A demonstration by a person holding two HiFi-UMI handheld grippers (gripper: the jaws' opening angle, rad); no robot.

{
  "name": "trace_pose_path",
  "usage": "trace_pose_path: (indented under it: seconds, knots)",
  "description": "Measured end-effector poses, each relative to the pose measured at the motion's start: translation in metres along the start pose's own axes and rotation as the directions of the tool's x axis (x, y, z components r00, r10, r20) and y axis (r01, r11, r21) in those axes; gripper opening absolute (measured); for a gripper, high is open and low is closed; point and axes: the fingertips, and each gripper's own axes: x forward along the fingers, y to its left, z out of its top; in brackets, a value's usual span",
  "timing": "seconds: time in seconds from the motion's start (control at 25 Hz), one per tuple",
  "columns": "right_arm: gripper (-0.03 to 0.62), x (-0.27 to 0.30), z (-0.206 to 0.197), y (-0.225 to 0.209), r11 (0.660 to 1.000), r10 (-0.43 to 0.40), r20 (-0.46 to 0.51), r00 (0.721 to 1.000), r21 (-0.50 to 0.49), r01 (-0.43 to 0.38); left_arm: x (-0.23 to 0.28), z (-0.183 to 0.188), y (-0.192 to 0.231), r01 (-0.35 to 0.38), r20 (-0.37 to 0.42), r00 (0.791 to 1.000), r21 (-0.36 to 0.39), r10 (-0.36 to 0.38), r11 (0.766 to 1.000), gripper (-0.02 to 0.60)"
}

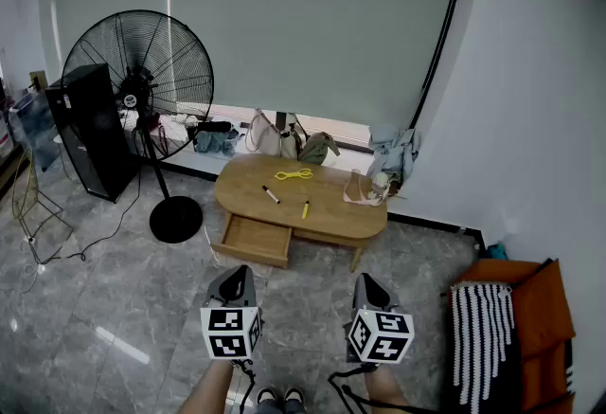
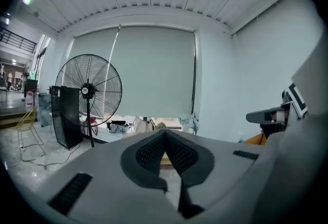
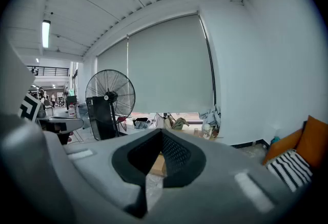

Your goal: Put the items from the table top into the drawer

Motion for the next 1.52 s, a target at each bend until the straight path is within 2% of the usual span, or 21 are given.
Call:
trace_pose_path:
  seconds: [0.32, 0.68, 0.88, 1.12, 1.52]
  knots:
    - [0.005, -0.003, 0.002, 0.016, 1.0, 0.015, 0.019, 1.0, 0.013, -0.015, -0.008, 0.0, 0.011, 0.0, -0.003, 1.0, -0.003, 0.0, 1.0, -0.006]
    - [0.006, -0.003, -0.015, 0.016, 0.997, -0.043, -0.016, 0.999, 0.063, 0.044, -0.006, -0.012, 0.027, 0.018, -0.024, 1.0, -0.009, -0.018, 1.0, -0.006]
    - [0.005, 0.007, -0.026, 0.0, 0.995, -0.064, -0.054, 0.997, 0.077, 0.068, 0.01, -0.019, 0.027, 0.014, -0.053, 0.998, -0.014, -0.015, 1.0, -0.006]
    - [0.005, 0.045, -0.024, -0.015, 0.992, -0.074, -0.072, 0.995, 0.093, 0.081, 0.044, -0.017, 0.034, -0.016, -0.07, 0.997, 0.002, 0.016, 1.0, -0.006]
    - [0.005, 0.14, 0.019, -0.065, 0.998, 0.014, -0.067, 0.998, 0.055, -0.011, 0.143, 0.017, 0.026, -0.094, -0.063, 0.994, -0.006, 0.093, 0.996, -0.006]
